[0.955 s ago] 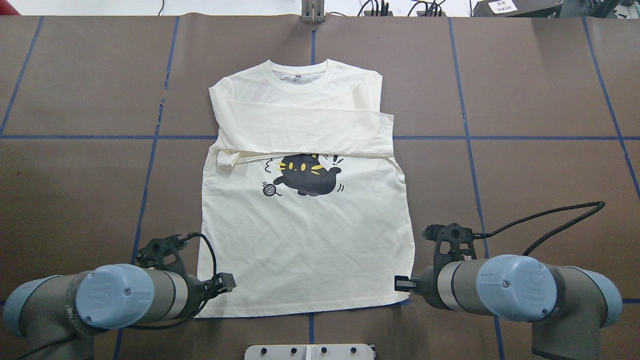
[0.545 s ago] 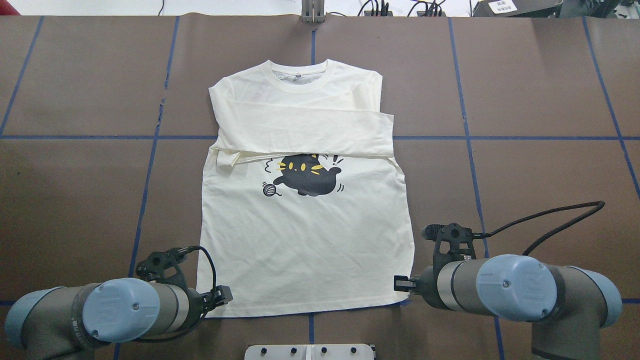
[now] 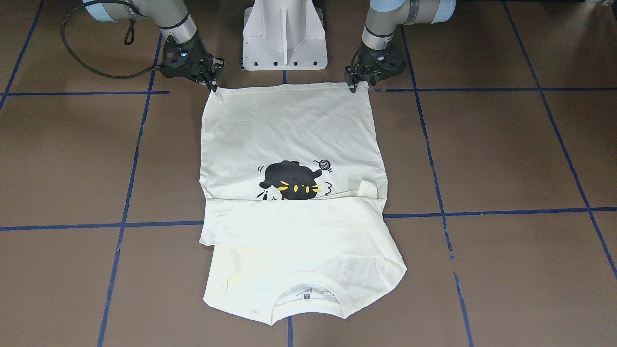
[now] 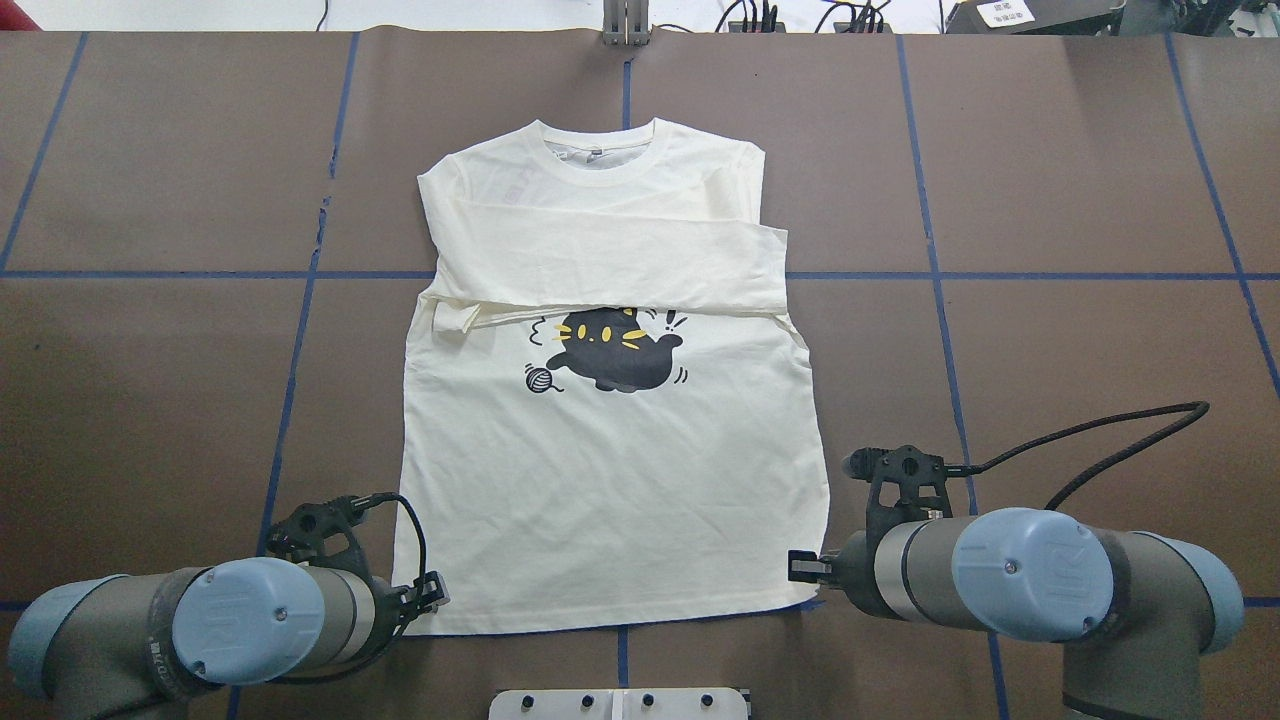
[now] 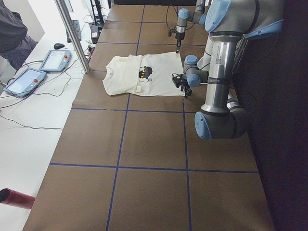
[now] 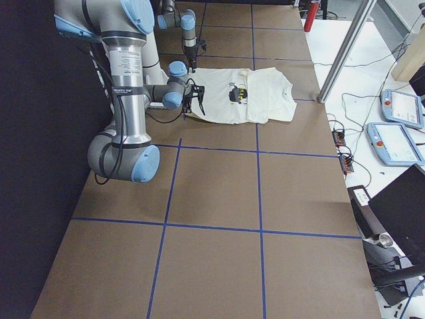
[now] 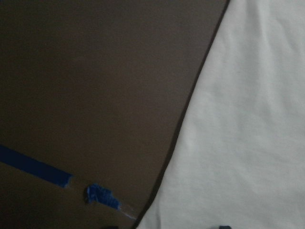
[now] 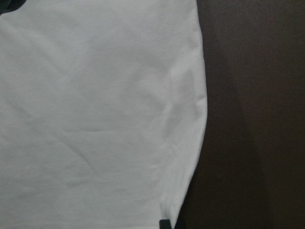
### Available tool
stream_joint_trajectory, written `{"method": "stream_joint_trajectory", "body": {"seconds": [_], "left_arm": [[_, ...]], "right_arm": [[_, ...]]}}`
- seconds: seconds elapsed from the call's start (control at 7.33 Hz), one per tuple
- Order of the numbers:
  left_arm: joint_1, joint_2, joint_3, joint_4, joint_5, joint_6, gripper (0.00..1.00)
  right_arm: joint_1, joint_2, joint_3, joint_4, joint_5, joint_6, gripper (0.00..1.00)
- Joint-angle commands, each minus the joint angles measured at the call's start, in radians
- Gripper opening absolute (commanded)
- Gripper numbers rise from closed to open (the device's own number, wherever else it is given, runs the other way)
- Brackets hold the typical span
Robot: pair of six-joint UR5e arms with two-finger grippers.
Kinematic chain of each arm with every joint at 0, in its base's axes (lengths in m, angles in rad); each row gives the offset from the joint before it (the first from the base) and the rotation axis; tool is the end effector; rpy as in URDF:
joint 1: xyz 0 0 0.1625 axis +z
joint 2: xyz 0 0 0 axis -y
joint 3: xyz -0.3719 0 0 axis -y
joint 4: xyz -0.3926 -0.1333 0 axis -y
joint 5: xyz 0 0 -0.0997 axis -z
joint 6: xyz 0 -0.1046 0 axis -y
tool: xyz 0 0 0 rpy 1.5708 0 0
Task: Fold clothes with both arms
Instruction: 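Move both grippers to the hem corners nearest the robot and grasp them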
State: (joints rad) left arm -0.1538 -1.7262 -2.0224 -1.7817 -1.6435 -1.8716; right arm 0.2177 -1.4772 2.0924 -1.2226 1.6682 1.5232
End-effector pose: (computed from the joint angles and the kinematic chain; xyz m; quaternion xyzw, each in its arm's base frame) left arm 0.4989 -0.2045 0.3046 -0.0624 0.3939 -0.1926 0.8966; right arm -0.4594 -0.2277 0.2837 0.0184 -0.4644 0.0527 0.8839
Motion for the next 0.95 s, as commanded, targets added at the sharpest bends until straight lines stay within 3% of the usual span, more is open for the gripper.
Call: {"method": "stream_joint_trajectory", "body": {"seconds": [0.0,0.82], "left_arm": [[0.0,0.0,-0.001,0.001,0.001,0.0,0.53],[-0.001,-0.001,-0.013,0.016,-0.001,0.0,0.18]], "right_arm": [[0.0,0.0,-0.002,0.0,0.001,0.0,0.0],[0.003,0.0,-0.002,0.002,0.001,-0.002,0.0]]}}
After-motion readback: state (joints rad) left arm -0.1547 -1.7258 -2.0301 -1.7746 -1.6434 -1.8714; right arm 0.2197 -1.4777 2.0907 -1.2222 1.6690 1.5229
